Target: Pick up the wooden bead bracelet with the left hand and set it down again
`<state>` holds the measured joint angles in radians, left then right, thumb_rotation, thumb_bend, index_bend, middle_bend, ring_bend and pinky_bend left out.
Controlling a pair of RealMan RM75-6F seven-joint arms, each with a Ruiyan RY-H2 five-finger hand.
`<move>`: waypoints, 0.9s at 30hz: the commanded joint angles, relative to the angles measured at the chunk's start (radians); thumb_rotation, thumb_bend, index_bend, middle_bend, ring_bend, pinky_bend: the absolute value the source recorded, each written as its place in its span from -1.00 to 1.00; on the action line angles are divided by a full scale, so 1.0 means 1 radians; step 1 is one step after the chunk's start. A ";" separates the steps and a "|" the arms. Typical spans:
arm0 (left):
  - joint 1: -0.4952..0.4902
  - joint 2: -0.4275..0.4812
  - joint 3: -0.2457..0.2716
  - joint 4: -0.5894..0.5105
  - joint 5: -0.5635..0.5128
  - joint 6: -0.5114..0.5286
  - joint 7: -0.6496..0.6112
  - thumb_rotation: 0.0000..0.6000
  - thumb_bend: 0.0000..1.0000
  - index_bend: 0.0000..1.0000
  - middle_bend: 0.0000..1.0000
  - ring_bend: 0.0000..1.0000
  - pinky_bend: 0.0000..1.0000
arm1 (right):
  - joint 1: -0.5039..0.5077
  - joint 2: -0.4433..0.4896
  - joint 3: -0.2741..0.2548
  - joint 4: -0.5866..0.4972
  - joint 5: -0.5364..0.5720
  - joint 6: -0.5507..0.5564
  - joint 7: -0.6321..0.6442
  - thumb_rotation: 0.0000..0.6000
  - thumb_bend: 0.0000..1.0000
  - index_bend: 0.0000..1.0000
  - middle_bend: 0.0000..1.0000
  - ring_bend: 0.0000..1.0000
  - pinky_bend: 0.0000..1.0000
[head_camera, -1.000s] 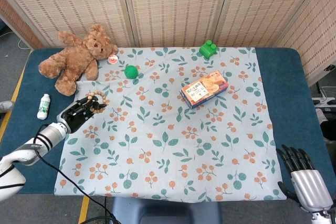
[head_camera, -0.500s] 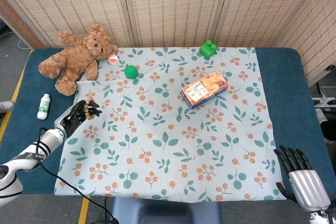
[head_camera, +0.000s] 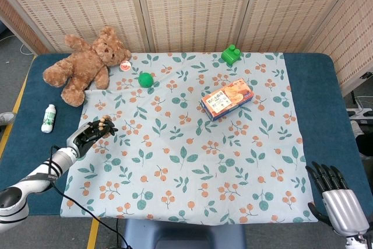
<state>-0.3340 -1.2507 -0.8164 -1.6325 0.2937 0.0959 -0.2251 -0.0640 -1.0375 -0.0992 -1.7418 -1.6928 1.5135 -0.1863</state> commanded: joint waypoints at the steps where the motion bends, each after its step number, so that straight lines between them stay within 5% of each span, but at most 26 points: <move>1: -0.002 0.009 0.018 -0.020 0.045 0.009 -0.050 0.97 0.01 0.11 0.22 -0.43 -0.93 | -0.002 -0.003 0.004 0.001 0.005 0.004 -0.008 1.00 -0.57 -1.00 -1.00 -1.00 -1.00; 7: 0.006 0.003 0.026 -0.029 0.118 0.002 -0.114 0.87 0.01 0.11 0.22 -0.43 -0.93 | -0.001 -0.007 0.004 -0.002 0.008 -0.001 -0.015 1.00 -0.57 -1.00 -1.00 -1.00 -1.00; 10: 0.003 0.003 0.032 -0.028 0.155 -0.008 -0.136 0.40 0.00 0.13 0.22 -0.43 -0.93 | -0.001 -0.006 0.004 -0.002 0.010 -0.003 -0.016 1.00 -0.57 -1.00 -1.00 -1.00 -1.00; 13: -0.002 0.002 0.036 -0.023 0.183 -0.020 -0.162 0.19 -0.02 0.13 0.22 -0.43 -0.93 | -0.001 -0.006 0.006 -0.001 0.013 -0.002 -0.016 1.00 -0.57 -1.00 -1.00 -1.00 -1.00; 21: -0.012 -0.001 0.050 -0.008 0.251 -0.039 -0.209 0.04 0.29 0.17 0.22 -0.43 -0.94 | -0.003 -0.003 0.007 -0.002 0.012 0.005 -0.011 1.00 -0.57 -1.00 -1.00 -1.00 -1.00; 27: -0.015 0.005 0.055 -0.016 0.284 -0.037 -0.247 0.34 0.66 0.21 0.23 -0.43 -0.95 | -0.004 -0.003 0.003 -0.001 0.004 0.006 -0.010 1.00 -0.57 -1.00 -1.00 -1.00 -1.00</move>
<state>-0.3482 -1.2471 -0.7631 -1.6462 0.5749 0.0576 -0.4683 -0.0678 -1.0401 -0.0959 -1.7426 -1.6885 1.5198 -0.1964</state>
